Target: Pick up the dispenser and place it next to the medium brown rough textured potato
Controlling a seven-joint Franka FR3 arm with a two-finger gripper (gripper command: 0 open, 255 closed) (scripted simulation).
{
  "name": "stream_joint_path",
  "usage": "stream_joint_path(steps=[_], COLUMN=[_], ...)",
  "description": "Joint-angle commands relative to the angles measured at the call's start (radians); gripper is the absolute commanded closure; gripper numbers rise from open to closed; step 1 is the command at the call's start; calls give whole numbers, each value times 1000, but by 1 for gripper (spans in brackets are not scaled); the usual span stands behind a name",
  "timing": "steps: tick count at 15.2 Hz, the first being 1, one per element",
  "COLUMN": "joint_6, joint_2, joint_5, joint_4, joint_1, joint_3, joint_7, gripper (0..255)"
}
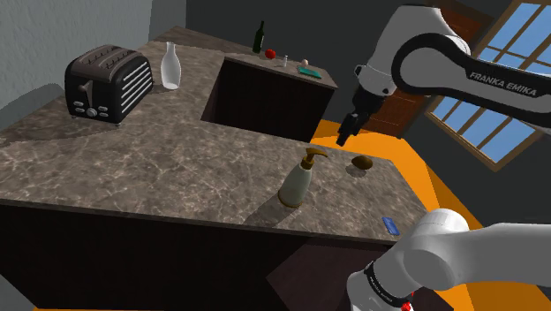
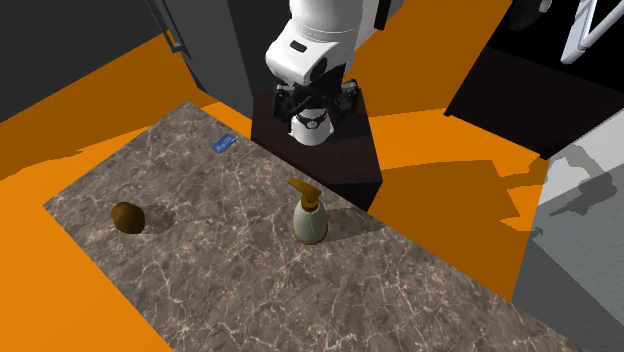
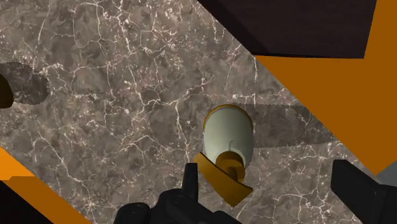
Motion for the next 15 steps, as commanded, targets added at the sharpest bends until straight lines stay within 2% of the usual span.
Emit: stream_joint_path(steps=[1,9,15], joint_6=[66,298,380], joint_2=[58,315,348], joint_5=[0,13,12], joint_4=[-12,-14,-64], joint_1=[4,20,19], joint_3=[-12,-56,-60], joint_7=[-21,-112,-116], gripper=[0,0,0])
